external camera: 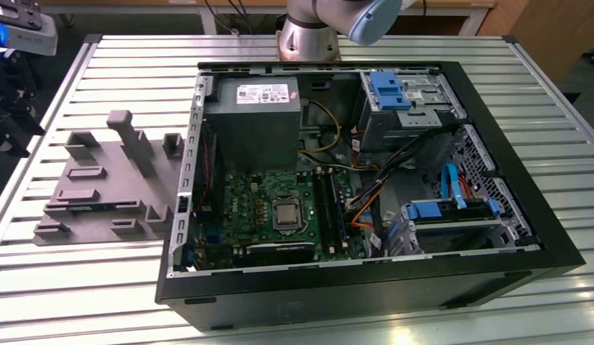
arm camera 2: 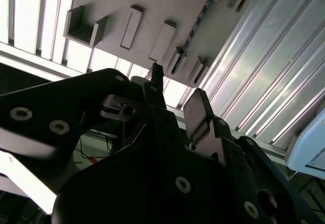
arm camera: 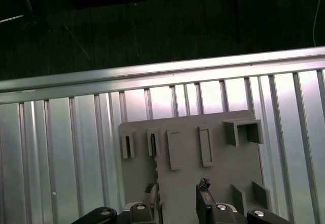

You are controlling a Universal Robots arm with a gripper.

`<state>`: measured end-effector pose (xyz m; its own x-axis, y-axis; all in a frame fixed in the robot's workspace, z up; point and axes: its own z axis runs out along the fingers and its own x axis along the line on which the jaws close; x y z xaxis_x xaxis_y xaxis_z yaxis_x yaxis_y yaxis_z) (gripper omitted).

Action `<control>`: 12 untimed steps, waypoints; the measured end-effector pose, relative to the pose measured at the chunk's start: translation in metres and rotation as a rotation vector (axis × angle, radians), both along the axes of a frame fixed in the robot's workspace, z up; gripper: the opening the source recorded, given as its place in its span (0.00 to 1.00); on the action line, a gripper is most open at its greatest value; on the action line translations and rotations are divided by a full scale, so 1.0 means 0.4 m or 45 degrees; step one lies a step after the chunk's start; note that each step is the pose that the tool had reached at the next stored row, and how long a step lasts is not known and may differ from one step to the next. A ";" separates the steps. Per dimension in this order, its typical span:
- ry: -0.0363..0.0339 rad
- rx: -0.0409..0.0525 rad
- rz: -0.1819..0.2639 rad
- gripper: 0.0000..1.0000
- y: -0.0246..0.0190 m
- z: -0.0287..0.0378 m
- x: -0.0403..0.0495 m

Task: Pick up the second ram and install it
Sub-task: 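Pick up the second ram and move it above second insertion slot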

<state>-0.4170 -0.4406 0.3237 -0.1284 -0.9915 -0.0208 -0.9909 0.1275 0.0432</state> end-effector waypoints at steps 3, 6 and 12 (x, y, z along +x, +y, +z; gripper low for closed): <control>-0.0011 0.000 0.000 0.44 0.000 -0.010 0.000; -0.0015 0.000 0.000 0.44 0.000 -0.017 0.000; -0.0015 0.000 0.000 0.44 0.000 -0.017 0.000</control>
